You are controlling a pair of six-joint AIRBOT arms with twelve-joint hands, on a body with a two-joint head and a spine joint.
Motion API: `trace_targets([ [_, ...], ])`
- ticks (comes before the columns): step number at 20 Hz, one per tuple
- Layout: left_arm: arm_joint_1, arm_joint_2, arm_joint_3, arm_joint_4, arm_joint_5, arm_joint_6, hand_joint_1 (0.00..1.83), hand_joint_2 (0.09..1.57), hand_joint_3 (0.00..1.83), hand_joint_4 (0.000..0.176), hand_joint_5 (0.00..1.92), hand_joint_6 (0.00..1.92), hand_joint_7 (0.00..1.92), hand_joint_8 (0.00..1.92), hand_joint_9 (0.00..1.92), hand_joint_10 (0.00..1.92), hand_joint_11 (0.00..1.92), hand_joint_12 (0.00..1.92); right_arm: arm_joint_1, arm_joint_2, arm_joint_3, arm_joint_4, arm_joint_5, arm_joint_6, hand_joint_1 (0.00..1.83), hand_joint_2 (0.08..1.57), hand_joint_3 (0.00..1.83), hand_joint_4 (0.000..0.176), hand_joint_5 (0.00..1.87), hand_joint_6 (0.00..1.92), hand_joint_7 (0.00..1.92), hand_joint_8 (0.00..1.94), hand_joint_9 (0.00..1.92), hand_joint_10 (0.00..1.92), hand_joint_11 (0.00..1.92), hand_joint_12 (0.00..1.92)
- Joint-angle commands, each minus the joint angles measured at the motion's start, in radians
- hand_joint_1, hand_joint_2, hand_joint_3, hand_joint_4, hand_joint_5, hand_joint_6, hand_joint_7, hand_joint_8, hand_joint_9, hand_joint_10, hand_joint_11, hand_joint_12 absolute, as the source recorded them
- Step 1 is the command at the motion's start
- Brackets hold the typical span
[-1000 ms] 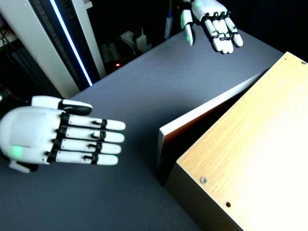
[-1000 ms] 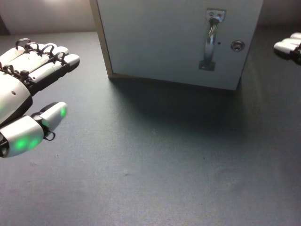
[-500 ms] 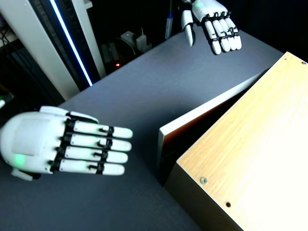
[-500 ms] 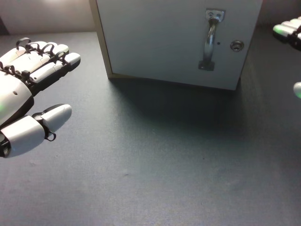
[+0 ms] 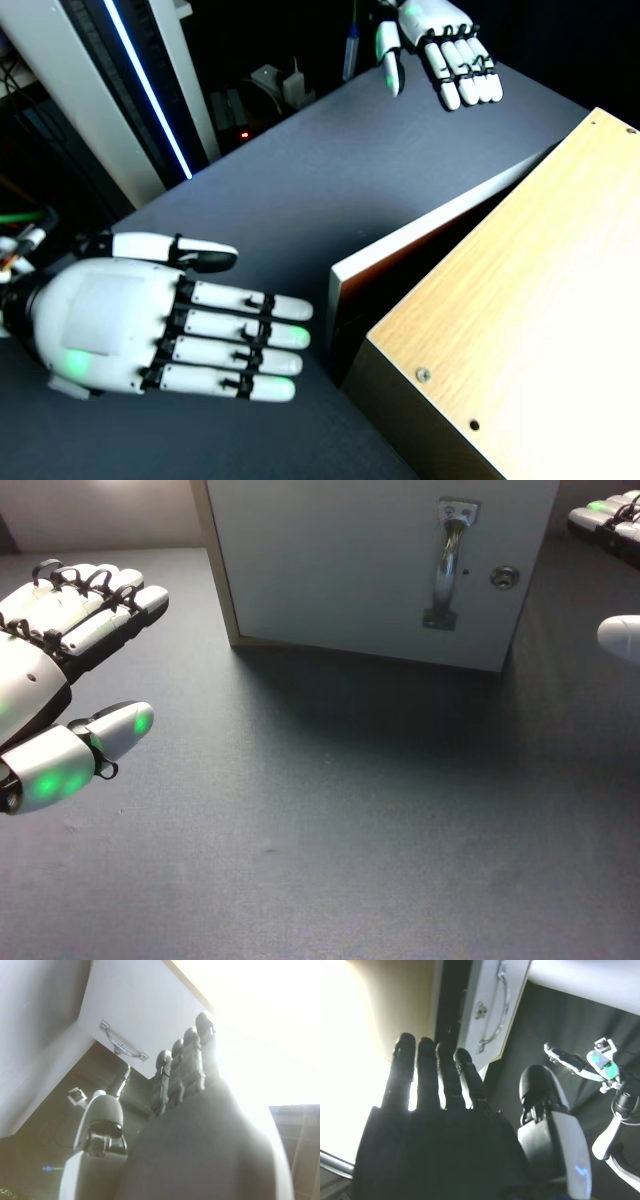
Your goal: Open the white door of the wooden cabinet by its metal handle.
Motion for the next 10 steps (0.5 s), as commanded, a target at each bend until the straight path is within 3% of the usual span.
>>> trace_targets([
  [1, -0.011, -0.002, 0.006, 0.001, -0.121, -0.001, 0.0, 1.55, 0.01, 0.0, 0.09, 0.0, 0.05, 0.0, 0.04, 0.0, 0.01, 0.19, 0.016, 0.0, 0.007, 0.027, 0.094, -0.006, 0.0, 1.35, 0.0, 0.0, 0.0, 0.0, 0.0, 0.0, 0.0, 0.0, 0.0, 0.0],
  [10, -0.011, -0.003, 0.007, 0.001, -0.122, -0.002, 0.0, 1.55, 0.0, 0.0, 0.1, 0.0, 0.05, 0.0, 0.04, 0.0, 0.01, 0.19, 0.071, -0.024, 0.028, 0.004, 0.055, -0.014, 0.0, 1.39, 0.01, 0.0, 0.0, 0.0, 0.0, 0.0, 0.0, 0.0, 0.0, 0.0],
])
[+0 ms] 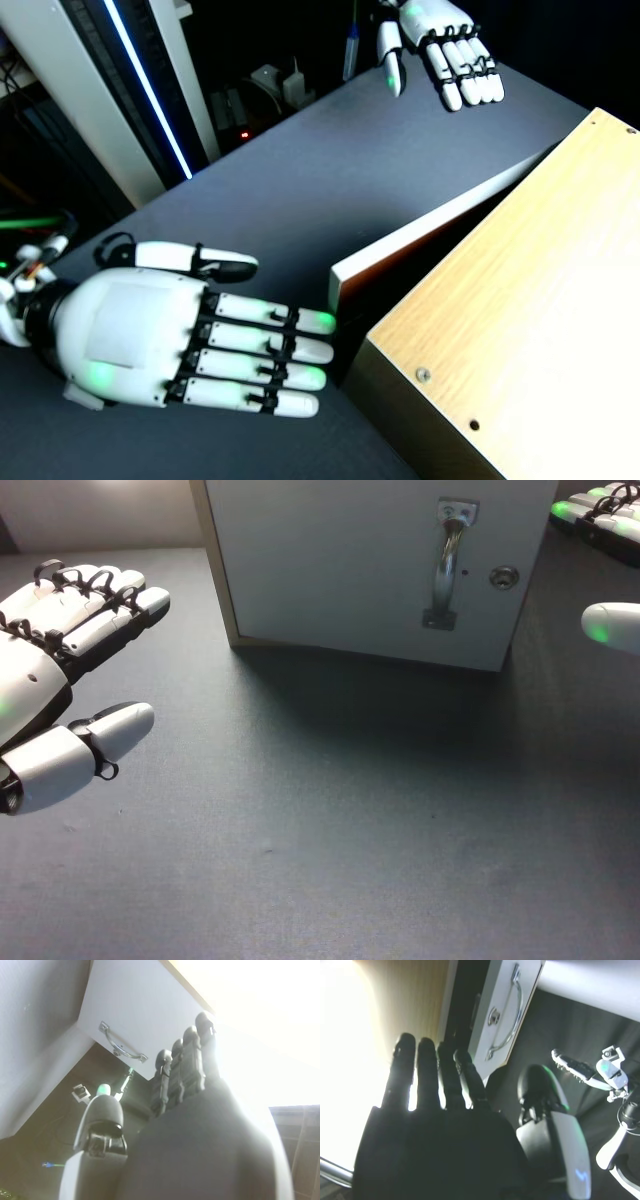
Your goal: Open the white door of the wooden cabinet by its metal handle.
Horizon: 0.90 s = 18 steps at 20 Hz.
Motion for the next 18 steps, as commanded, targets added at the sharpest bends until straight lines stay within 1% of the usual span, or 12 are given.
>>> trace_targets([
  [1, -0.011, -0.003, 0.006, -0.002, -0.123, -0.002, 0.0, 1.56, 0.01, 0.0, 0.1, 0.0, 0.05, 0.0, 0.04, 0.0, 0.01, 0.2, 0.021, 0.003, 0.003, 0.02, 0.113, 0.002, 0.0, 1.38, 0.0, 0.0, 0.0, 0.0, 0.0, 0.0, 0.0, 0.0, 0.0, 0.0],
  [5, -0.01, -0.003, 0.005, -0.003, -0.125, -0.002, 0.0, 1.55, 0.0, 0.0, 0.09, 0.0, 0.04, 0.0, 0.03, 0.0, 0.0, 0.2, 0.024, 0.003, -0.01, 0.006, 0.125, 0.002, 0.0, 1.36, 0.0, 0.0, 0.0, 0.0, 0.0, 0.0, 0.0, 0.0, 0.0, 0.0],
  [8, -0.009, -0.003, 0.005, -0.003, -0.125, -0.003, 0.0, 1.57, 0.0, 0.0, 0.11, 0.0, 0.06, 0.0, 0.05, 0.0, 0.0, 0.28, 0.024, 0.003, -0.016, -0.005, 0.13, 0.003, 0.0, 1.36, 0.0, 0.0, 0.0, 0.0, 0.0, 0.0, 0.0, 0.0, 0.0, 0.0],
  [13, -0.003, -0.003, 0.004, -0.005, -0.13, -0.007, 0.0, 1.57, 0.03, 0.0, 0.09, 0.0, 0.05, 0.0, 0.03, 0.0, 0.0, 0.2, 0.023, 0.007, -0.041, -0.006, 0.163, 0.003, 0.0, 1.36, 0.0, 0.0, 0.0, 0.0, 0.0, 0.0, 0.0, 0.0, 0.0, 0.0],
  [18, 0.001, -0.003, 0.003, -0.007, -0.133, -0.008, 0.0, 1.57, 0.03, 0.0, 0.1, 0.0, 0.06, 0.0, 0.05, 0.0, 0.0, 0.27, 0.012, 0.031, -0.074, -0.012, 0.199, 0.003, 0.0, 1.35, 0.0, 0.0, 0.0, 0.0, 0.0, 0.0, 0.0, 0.0, 0.01, 0.0],
])
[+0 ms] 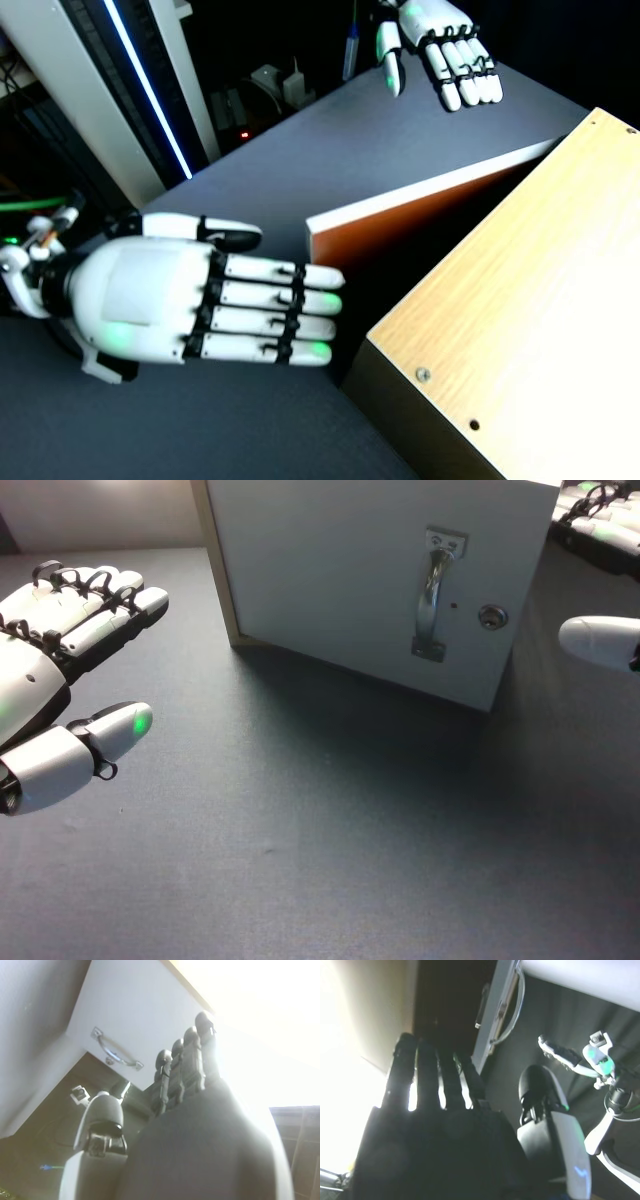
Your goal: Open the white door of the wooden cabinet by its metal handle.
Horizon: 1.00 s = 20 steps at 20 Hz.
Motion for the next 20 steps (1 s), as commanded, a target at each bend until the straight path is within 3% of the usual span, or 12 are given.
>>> trace_targets([
  [1, -0.003, -0.002, 0.002, -0.003, -0.128, -0.003, 0.0, 1.57, 0.04, 0.0, 0.08, 0.0, 0.03, 0.0, 0.02, 0.0, 0.0, 0.21, 0.004, 0.011, -0.004, 0.023, 0.132, 0.003, 0.0, 1.35, 0.0, 0.0, 0.0, 0.0, 0.0, 0.0, 0.0, 0.0, 0.01, 0.0],
  [11, 0.008, 0.005, 0.002, -0.012, -0.144, -0.004, 0.0, 1.57, 0.02, 0.0, 0.1, 0.0, 0.06, 0.0, 0.06, 0.0, 0.0, 0.22, 0.0, 0.033, -0.043, -0.051, 0.17, 0.031, 0.02, 1.52, 0.01, 0.0, 0.0, 0.0, 0.0, 0.0, 0.0, 0.0, 0.0, 0.0],
  [20, 0.016, 0.007, 0.003, -0.02, -0.145, -0.004, 0.0, 1.57, 0.02, 0.0, 0.11, 0.0, 0.07, 0.0, 0.05, 0.0, 0.0, 0.22, 0.0, 0.035, -0.067, -0.171, 0.182, 0.097, 0.0, 1.38, 0.0, 0.0, 0.0, 0.0, 0.0, 0.0, 0.0, 0.0, 0.0, 0.0],
])
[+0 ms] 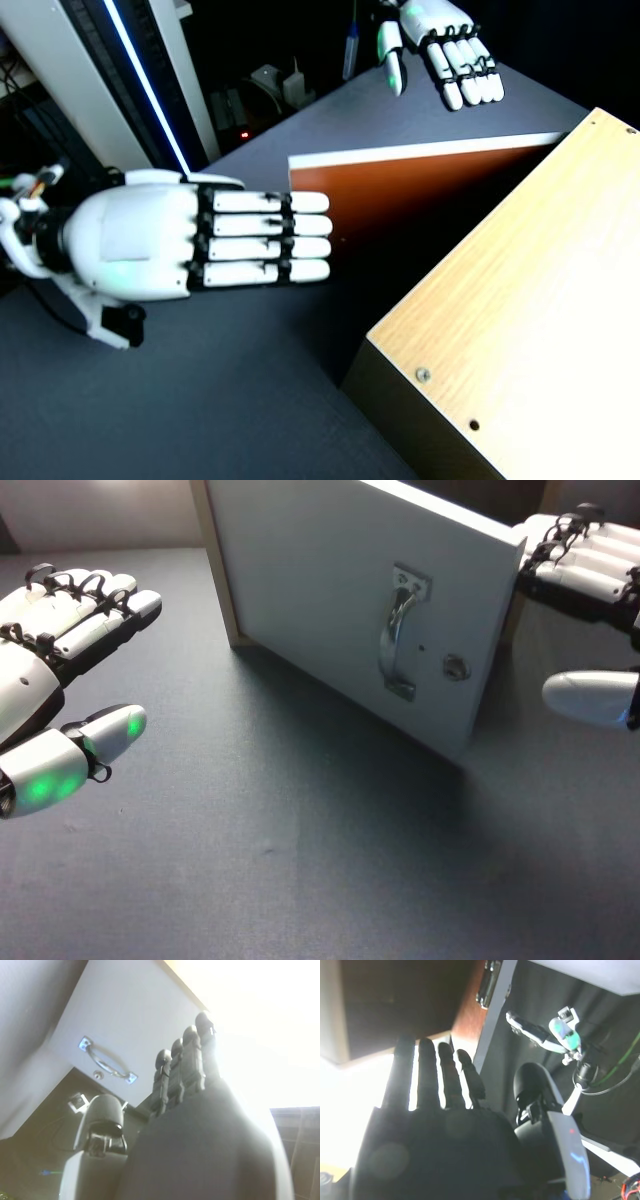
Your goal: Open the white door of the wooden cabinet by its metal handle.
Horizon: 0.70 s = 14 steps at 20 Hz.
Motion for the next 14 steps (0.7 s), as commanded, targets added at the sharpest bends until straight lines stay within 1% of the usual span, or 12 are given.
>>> trace_targets([
  [1, -0.005, 0.006, 0.003, -0.006, -0.13, -0.001, 0.0, 1.57, 0.03, 0.0, 0.11, 0.0, 0.07, 0.0, 0.06, 0.0, 0.0, 0.23, 0.003, 0.008, -0.004, 0.024, 0.122, 0.012, 0.0, 1.38, 0.0, 0.0, 0.0, 0.0, 0.0, 0.0, 0.0, 0.0, 0.0, 0.0],
  [5, -0.004, 0.005, 0.003, -0.006, -0.125, -0.001, 0.0, 1.56, 0.01, 0.0, 0.12, 0.0, 0.08, 0.0, 0.07, 0.0, 0.0, 0.29, 0.003, -0.005, -0.006, -0.026, 0.122, 0.035, 0.0, 1.44, 0.01, 0.0, 0.02, 0.01, 0.0, 0.0, 0.0, 0.0, 0.0, 0.0],
  [7, -0.004, 0.005, 0.004, -0.008, -0.125, -0.001, 0.0, 1.57, 0.02, 0.0, 0.11, 0.0, 0.06, 0.0, 0.05, 0.0, 0.0, 0.26, 0.007, -0.021, -0.006, -0.068, 0.123, 0.066, 0.0, 1.44, 0.01, 0.0, 0.0, 0.0, 0.0, 0.0, 0.0, 0.0, 0.01, 0.01],
  [10, -0.004, 0.004, 0.003, -0.01, -0.124, -0.001, 0.0, 1.57, 0.02, 0.0, 0.11, 0.0, 0.07, 0.0, 0.06, 0.0, 0.0, 0.28, 0.022, -0.037, -0.01, -0.109, 0.123, 0.08, 0.0, 1.46, 0.01, 0.0, 0.0, 0.0, 0.0, 0.0, 0.0, 0.0, 0.0, 0.0],
  [11, -0.004, 0.004, 0.003, -0.01, -0.123, -0.001, 0.0, 1.57, 0.01, 0.0, 0.12, 0.0, 0.07, 0.0, 0.06, 0.0, 0.0, 0.3, 0.023, -0.042, -0.011, -0.117, 0.123, 0.083, 0.05, 1.47, 0.01, 0.0, 0.01, 0.0, 0.0, 0.0, 0.0, 0.0, 0.0, 0.0],
  [14, -0.004, 0.004, 0.003, -0.01, -0.123, -0.001, 0.0, 1.57, 0.02, 0.0, 0.11, 0.0, 0.07, 0.0, 0.07, 0.0, 0.0, 0.3, 0.038, -0.061, -0.011, -0.155, 0.123, 0.102, 0.02, 1.48, 0.01, 0.0, 0.05, 0.02, 0.01, 0.0, 0.0, 0.0, 0.0, 0.0],
])
